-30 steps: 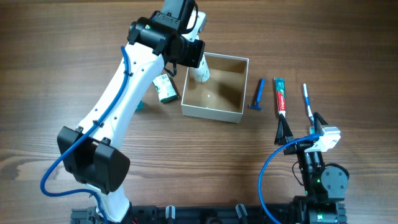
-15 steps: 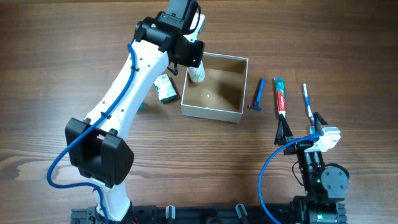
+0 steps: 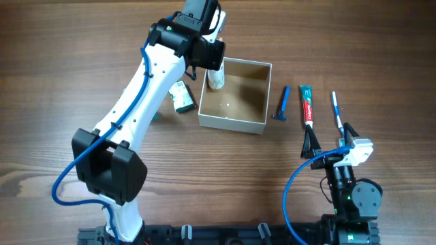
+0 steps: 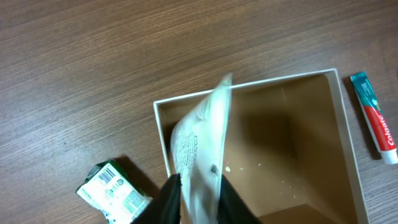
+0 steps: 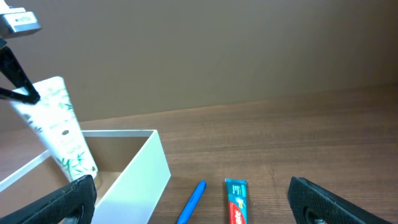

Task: Pack container
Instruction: 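Lower the tube upright into the box corner and open the left gripper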

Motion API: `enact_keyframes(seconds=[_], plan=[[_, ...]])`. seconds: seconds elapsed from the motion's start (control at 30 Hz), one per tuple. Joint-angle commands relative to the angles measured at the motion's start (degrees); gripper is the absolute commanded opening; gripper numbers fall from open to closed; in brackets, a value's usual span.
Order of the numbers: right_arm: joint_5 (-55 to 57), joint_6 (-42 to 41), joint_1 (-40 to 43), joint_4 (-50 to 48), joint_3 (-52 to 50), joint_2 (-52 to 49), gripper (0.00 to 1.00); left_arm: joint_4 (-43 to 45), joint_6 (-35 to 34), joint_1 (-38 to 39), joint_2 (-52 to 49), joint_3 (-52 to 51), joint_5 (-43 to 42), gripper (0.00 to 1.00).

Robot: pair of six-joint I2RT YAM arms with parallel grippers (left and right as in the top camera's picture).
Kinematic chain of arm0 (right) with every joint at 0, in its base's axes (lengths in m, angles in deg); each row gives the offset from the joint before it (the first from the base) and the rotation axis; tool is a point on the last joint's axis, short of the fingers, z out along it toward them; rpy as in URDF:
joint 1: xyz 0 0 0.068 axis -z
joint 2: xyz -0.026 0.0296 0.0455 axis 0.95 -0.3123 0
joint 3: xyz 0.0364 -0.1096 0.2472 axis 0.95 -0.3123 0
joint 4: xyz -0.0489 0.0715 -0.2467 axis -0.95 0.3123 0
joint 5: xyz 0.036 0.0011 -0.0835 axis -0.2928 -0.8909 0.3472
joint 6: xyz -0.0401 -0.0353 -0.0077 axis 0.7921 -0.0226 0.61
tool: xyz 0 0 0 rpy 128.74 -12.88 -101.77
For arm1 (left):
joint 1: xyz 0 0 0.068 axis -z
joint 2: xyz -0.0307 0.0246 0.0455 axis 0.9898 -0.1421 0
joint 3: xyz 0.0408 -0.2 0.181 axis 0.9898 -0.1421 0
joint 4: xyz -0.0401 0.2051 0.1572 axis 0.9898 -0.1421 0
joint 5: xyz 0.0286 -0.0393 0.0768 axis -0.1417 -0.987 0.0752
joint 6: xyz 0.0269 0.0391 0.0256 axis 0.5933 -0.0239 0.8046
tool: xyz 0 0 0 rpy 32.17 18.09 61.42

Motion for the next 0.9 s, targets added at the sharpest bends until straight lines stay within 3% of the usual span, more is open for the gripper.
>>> enact_keyframes(seconds=[0.0, 0.43, 0.57, 0.87], plan=[[0.8, 0.7, -0.3, -0.2, -0.1, 0.7, 1.0, 0.2, -0.1, 0.3, -0.1, 1.0, 0.3, 0.22], [0.8, 0.7, -0.3, -0.2, -0.1, 0.7, 1.0, 3.1, -0.1, 0.3, 1.0, 1.1, 0.3, 0.27], [0.8, 0.7, -0.3, -0.2, -0.1, 0.7, 1.0, 3.6, -0.1, 0.3, 3.7, 1.1, 0.3, 0.4], [0.8, 0.7, -0.3, -0.2, -0.1, 0.7, 1.0, 4.9, -0.1, 0.0, 12.2, 1.1, 0.5, 0.4]])
